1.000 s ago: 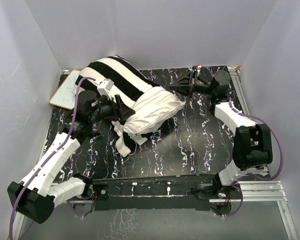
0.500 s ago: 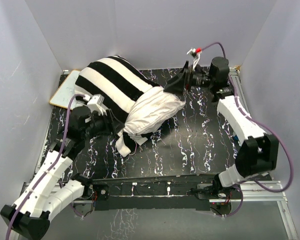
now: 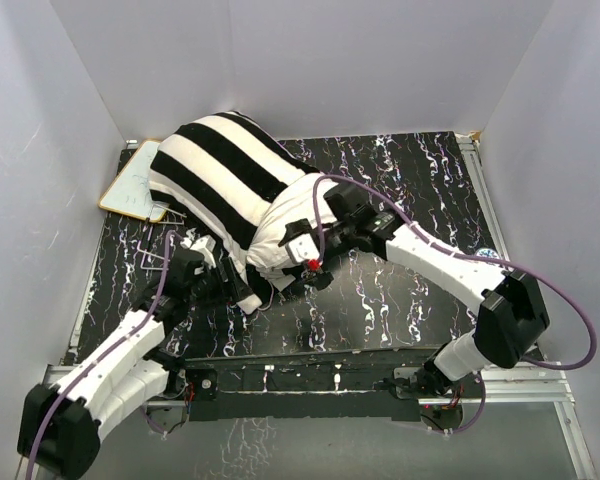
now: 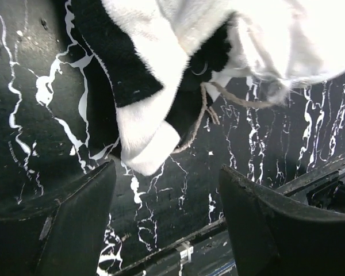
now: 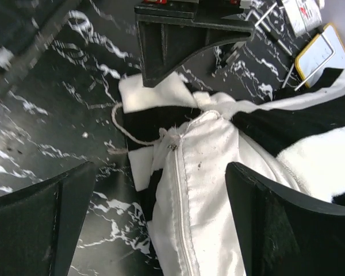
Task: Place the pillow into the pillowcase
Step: Stuff the pillow into the pillowcase.
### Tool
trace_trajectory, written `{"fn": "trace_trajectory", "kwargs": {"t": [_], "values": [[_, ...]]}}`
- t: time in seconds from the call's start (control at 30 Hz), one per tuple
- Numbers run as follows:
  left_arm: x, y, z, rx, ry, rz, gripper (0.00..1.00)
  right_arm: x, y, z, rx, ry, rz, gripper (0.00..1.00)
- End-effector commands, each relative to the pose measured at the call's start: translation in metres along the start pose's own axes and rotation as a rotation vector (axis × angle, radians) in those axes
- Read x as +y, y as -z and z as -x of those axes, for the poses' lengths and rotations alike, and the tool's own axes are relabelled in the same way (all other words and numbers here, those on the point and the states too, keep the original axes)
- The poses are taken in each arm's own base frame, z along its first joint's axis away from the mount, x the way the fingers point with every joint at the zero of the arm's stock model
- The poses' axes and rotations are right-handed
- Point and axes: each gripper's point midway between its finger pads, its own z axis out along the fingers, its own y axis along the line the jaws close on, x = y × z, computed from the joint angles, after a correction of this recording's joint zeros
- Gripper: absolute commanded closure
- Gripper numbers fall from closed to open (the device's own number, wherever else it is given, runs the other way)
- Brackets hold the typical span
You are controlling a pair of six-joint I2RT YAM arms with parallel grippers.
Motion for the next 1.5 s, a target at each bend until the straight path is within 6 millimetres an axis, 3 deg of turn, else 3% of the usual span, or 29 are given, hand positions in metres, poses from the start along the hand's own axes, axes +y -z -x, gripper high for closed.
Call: {"fn": "trace_trajectory", "kwargs": {"t": [0.0, 0.23, 0.27, 0.3, 0.33, 0.4, 0.43, 0.47, 0.5, 0.6, 0.7, 0.83, 0.97, 1.07, 1.17, 1.27, 1.37, 1.47], "values": [[-0.018, -0.026, 0.012, -0.044, 0.028, -0.114, 0.29, -0.031, -0.005, -0.030, 0.186, 0.252, -0.084, 0.01], [-0.014, -0.062, 0.009, -0.015, 0.035, -0.131, 0.32, -0.055, -0.049, -0.083, 0.333, 0.285, -0.183, 0.05], [-0.015, -0.065, 0.008, -0.013, 0.042, -0.140, 0.36, -0.059, -0.052, -0.089, 0.354, 0.284, -0.214, 0.09], [-0.019, -0.067, 0.012, -0.025, 0.039, -0.163, 0.47, -0.064, -0.055, -0.095, 0.373, 0.275, -0.243, 0.13], [-0.022, -0.069, 0.013, -0.025, 0.037, -0.180, 0.59, -0.070, -0.056, -0.101, 0.390, 0.264, -0.275, 0.20], [-0.033, -0.069, 0.017, -0.027, 0.018, -0.231, 0.92, -0.091, -0.051, -0.104, 0.413, 0.227, -0.399, 0.56], [-0.041, -0.068, 0.019, -0.016, 0.004, -0.269, 1.00, -0.103, -0.050, -0.112, 0.429, 0.178, -0.476, 0.75], [-0.051, -0.064, 0.020, -0.004, -0.012, -0.312, 1.00, -0.119, -0.043, -0.112, 0.438, 0.131, -0.567, 0.87], [-0.063, -0.058, 0.023, 0.009, -0.029, -0.359, 1.00, -0.135, -0.034, -0.111, 0.454, 0.084, -0.662, 0.91], [-0.103, -0.026, 0.031, 0.065, -0.064, -0.515, 1.00, -0.174, -0.006, -0.106, 0.476, -0.027, -0.879, 0.92], [-0.142, 0.020, 0.038, 0.098, -0.096, -0.660, 1.00, -0.194, 0.009, -0.114, 0.457, -0.133, -0.954, 0.92], [-0.187, 0.077, 0.049, 0.112, -0.136, -0.817, 1.00, -0.189, -0.001, -0.159, 0.450, -0.339, -0.908, 0.92], [-0.199, 0.105, 0.047, 0.130, -0.162, -0.862, 1.00, -0.170, -0.007, -0.186, 0.311, -0.566, -0.773, 0.92], [-0.201, 0.112, 0.045, 0.133, -0.147, -0.887, 1.00, -0.147, -0.017, -0.198, 0.300, -0.603, -0.691, 0.91], [-0.205, 0.112, 0.045, 0.131, -0.115, -0.930, 1.00, -0.114, -0.041, -0.209, 0.278, -0.690, -0.563, 0.76], [-0.198, 0.099, 0.041, 0.150, -0.120, -0.898, 1.00, -0.070, -0.069, -0.212, 0.228, -0.793, -0.363, 0.66], [-0.168, 0.068, 0.018, 0.245, -0.104, -0.768, 1.00, -0.039, -0.075, -0.193, 0.160, -0.773, -0.196, 0.50], [-0.144, 0.047, -0.005, 0.328, -0.086, -0.691, 1.00, -0.043, -0.049, -0.152, 0.103, -0.666, -0.157, 0.35]]}}
